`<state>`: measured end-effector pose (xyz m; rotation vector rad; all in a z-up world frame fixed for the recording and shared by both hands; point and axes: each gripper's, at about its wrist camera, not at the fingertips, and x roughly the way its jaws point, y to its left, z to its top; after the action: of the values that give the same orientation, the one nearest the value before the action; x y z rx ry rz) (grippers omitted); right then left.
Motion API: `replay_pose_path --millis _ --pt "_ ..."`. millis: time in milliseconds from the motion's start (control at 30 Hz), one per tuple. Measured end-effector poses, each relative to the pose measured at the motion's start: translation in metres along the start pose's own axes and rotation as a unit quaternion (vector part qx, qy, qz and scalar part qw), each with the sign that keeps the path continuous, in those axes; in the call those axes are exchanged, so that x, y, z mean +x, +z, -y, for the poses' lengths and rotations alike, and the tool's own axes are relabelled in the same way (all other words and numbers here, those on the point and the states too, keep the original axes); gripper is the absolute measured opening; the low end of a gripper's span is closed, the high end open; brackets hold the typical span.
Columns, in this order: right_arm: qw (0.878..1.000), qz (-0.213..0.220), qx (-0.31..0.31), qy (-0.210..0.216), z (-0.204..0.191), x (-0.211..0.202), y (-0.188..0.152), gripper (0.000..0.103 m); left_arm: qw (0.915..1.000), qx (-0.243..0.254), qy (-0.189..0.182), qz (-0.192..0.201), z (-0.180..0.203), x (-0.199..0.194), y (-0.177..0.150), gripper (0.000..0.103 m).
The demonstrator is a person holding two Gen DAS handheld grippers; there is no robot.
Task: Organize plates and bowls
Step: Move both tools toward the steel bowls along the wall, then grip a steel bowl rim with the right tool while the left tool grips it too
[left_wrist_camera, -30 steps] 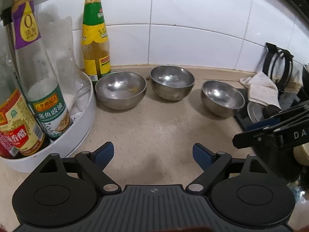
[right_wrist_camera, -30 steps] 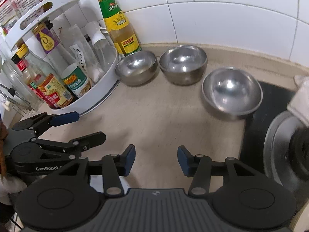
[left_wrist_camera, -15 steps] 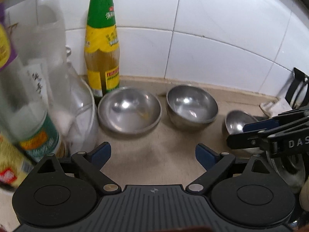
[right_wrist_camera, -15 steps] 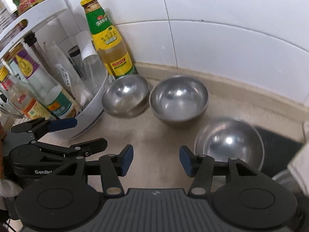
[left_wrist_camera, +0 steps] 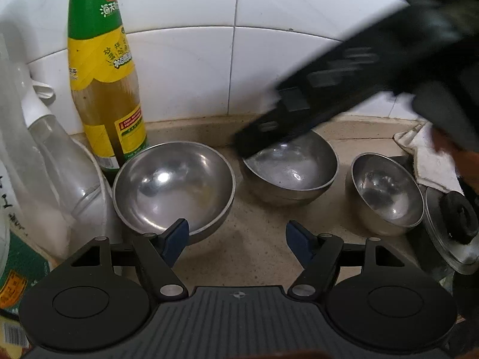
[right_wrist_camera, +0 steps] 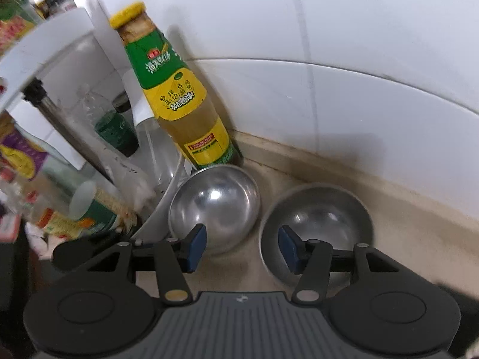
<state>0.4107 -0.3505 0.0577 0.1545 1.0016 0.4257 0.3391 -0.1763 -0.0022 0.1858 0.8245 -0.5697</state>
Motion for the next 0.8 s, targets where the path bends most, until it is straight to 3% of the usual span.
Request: replay_pose_path --millis 367,567,800 --pt "0.996 -0.055 -0.071 -0.013 -0.024 0.082 0.044 0.051 0.9996 0.013 0.000 -0.025 -0.010 0.027 0.008 0.072" --pt "0.993 -0.083 -0.084 -0.026 -0.020 0.111 0.042 0.051 0.9979 -0.013 -0.022 -0.060 -0.020 0.040 0.011 0.038" --pt "0.989 -0.116 -0.093 -0.002 -0.028 0.114 0.027 0.041 0.9954 0.001 -0.038 -0.088 -0.014 0.034 0.004 0.031"
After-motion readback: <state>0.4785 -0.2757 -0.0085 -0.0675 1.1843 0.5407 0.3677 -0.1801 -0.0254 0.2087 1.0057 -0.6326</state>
